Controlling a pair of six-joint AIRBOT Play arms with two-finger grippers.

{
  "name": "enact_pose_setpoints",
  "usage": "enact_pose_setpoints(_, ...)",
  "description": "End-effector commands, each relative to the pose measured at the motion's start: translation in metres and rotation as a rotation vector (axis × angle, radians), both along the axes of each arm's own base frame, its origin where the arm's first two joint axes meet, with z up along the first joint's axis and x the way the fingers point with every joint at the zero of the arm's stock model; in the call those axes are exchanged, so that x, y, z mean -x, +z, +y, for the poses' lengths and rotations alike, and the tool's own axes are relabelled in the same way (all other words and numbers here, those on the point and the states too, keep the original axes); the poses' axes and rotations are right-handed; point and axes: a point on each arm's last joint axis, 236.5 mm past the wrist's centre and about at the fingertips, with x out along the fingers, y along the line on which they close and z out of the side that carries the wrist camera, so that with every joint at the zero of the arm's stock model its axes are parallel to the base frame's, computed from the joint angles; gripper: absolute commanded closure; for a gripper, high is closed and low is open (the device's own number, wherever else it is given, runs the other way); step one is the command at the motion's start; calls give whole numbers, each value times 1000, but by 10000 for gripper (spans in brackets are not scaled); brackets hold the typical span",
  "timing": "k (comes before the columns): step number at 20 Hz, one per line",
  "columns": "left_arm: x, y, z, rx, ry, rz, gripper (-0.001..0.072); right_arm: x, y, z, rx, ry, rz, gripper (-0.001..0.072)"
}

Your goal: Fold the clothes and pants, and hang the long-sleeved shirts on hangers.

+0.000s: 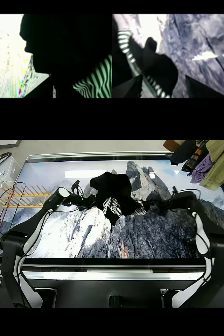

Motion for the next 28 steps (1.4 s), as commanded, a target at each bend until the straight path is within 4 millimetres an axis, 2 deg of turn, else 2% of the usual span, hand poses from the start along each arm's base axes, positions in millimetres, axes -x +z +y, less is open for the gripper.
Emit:
enact_pose_setpoints(1,0,0,1,0,0,0,684,-10,-20,11,10,-34,2,106)
enact_pose_setpoints(2,0,0,1,0,1,0,684,-10,-21,12,11,-37,0,174)
enact_pose_setpoints(3,0,0,1,0,0,1,685,-11,-21,15,14,-33,-4,321)
enact_pose_setpoints(4,0,0,1,0,1,0,684,-10,-21,19,16,-22,-7,532)
enact_pose_setpoints(5,0,0,1,0,1,1,684,-9,-20,24,18,-9,-10,671)
enact_pose_setpoints(7,0,3,1,2,-5,-1,685,-6,-10,33,11,19,-20,670)
enact_pose_setpoints(8,0,9,0,6,-17,-2,686,-4,3,36,6,35,-33,670)
enact_pose_setpoints(9,-1,20,2,9,-40,-17,686,-1,21,38,1,55,-55,670)
enact_pose_setpoints(10,-4,39,4,8,-65,-51,687,3,48,40,1,84,-93,670)
enact_pose_setpoints(11,-8,64,6,8,-94,-103,687,8,80,41,1,107,-138,670)
enact_pose_setpoints(13,-17,134,22,-27,-109,-253,688,21,163,39,15,122,-279,670)
enact_pose_setpoints(14,-21,175,34,-56,-97,-343,688,30,214,36,28,107,-377,670)
enact_pose_setpoints(16,-18,271,59,-89,-45,-548,688,56,322,27,48,32,-587,670)
enact_pose_setpoints(17,-8,324,71,-84,-1,-657,688,75,374,23,41,-14,-687,670)
enact_pose_setpoints(19,27,421,94,-70,77,-861,687,129,480,20,29,-95,-916,670)
enact_pose_setpoints(20,52,467,105,-64,114,-962,687,159,522,21,30,-114,-1026,670)
enact_pose_setpoints(21,77,505,115,-71,146,-1051,687,192,562,23,29,-129,-1135,670)
enact_pose_setpoints(23,130,567,134,-115,205,-1216,687,255,619,26,32,-155,-1316,669)
enact_pose_setpoints(25,179,609,149,-162,255,-1344,687,306,660,26,34,-183,-1460,669)
enact_pose_setpoints(27,215,633,159,-194,289,-1423,687,333,680,25,28,-212,-1539,669)
enact_pose_setpoints(28,224,639,161,-199,296,-1441,687,336,682,23,32,-220,-1549,669)
